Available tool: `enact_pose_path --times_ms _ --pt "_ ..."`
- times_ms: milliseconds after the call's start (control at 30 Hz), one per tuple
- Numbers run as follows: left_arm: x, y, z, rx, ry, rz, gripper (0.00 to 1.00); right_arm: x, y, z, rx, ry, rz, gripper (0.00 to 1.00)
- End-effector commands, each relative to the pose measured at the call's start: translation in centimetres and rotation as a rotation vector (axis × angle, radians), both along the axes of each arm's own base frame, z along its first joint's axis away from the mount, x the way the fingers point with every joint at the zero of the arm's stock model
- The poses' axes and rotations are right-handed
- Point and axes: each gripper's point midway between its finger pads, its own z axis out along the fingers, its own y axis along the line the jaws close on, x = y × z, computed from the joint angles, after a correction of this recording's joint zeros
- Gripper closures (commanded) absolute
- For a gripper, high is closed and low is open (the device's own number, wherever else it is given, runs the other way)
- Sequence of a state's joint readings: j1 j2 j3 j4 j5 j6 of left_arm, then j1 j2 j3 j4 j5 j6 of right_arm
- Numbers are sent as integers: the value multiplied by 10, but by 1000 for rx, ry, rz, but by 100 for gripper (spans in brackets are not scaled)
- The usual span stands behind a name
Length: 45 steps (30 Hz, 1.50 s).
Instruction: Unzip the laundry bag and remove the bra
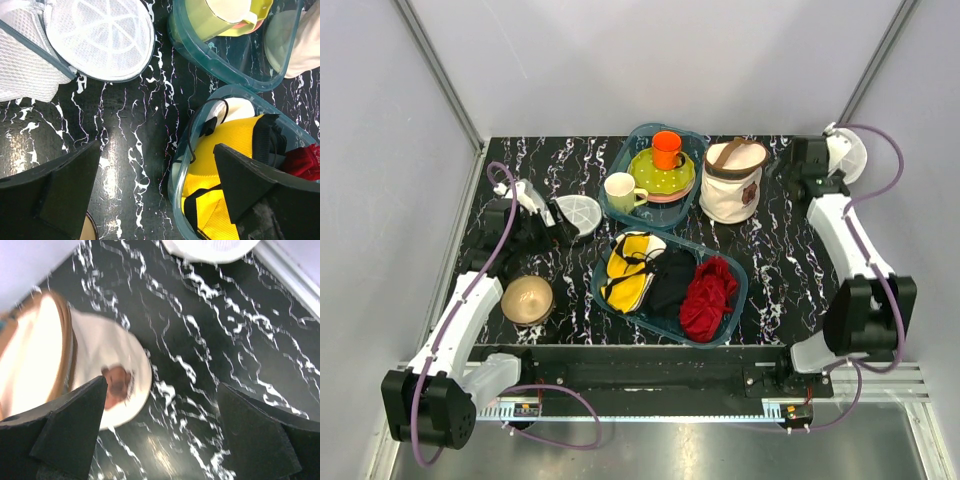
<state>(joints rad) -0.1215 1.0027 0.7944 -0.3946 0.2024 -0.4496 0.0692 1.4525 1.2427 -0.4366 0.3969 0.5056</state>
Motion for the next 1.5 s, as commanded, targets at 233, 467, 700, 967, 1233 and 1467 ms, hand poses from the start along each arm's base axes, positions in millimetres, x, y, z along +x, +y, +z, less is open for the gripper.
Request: enact_pose_path --times_ms 233,467,700,967,1233,1467 --pt "3 -3 21 -24 -76 -8 1 116 -102 15 8 -53 -221 0" --pt "16 -6 24 -21 -80 -8 1 152 -140 -25 -198 204 -258 0" --pt "21 -8 4 -5 -21 -22 1 185 -150 -57 -278 217 -223 0" --pt "21 -7 -7 -18 -4 5 1 184 -158 -75 -318 240 -274 52" --pt "19 -4 -1 -12 -30 14 1 152 -111 -4 -196 96 -199 100" --pt "17 -13 6 -45 -39 -21 1 67 -72 75 -50 -107 -105 100"
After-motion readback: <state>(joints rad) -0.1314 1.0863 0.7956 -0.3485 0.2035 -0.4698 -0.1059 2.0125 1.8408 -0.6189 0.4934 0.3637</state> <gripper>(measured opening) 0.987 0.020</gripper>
